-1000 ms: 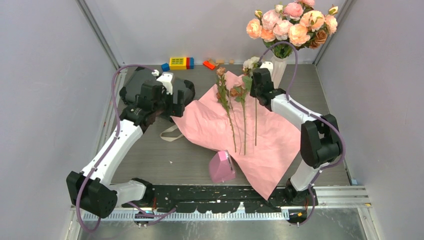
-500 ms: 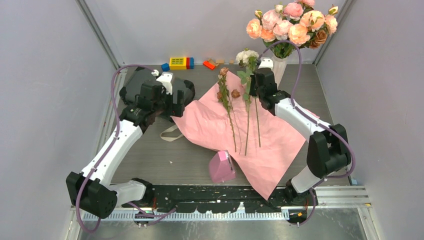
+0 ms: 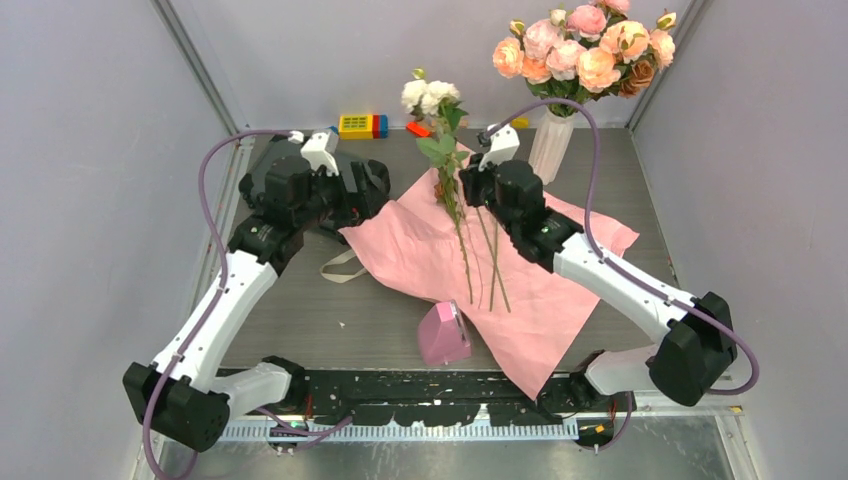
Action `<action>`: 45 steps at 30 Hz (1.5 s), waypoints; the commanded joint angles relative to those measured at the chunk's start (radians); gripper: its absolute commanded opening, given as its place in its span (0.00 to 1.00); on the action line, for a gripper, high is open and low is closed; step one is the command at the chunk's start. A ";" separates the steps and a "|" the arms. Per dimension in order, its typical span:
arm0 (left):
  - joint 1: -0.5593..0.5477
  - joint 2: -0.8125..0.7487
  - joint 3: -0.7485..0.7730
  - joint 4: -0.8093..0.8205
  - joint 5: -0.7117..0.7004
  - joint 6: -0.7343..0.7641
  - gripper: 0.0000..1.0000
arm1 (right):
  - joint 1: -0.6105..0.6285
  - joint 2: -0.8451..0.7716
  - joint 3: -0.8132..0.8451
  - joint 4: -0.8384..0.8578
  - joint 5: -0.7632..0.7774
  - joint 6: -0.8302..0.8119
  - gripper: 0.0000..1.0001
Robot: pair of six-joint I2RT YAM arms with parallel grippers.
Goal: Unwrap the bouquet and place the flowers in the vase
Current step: Pick up the fake flower from the wrapping paper.
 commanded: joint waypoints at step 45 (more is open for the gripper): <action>0.002 0.020 -0.143 0.846 0.421 -0.498 0.00 | 0.017 -0.062 0.142 -0.048 -0.620 0.286 0.64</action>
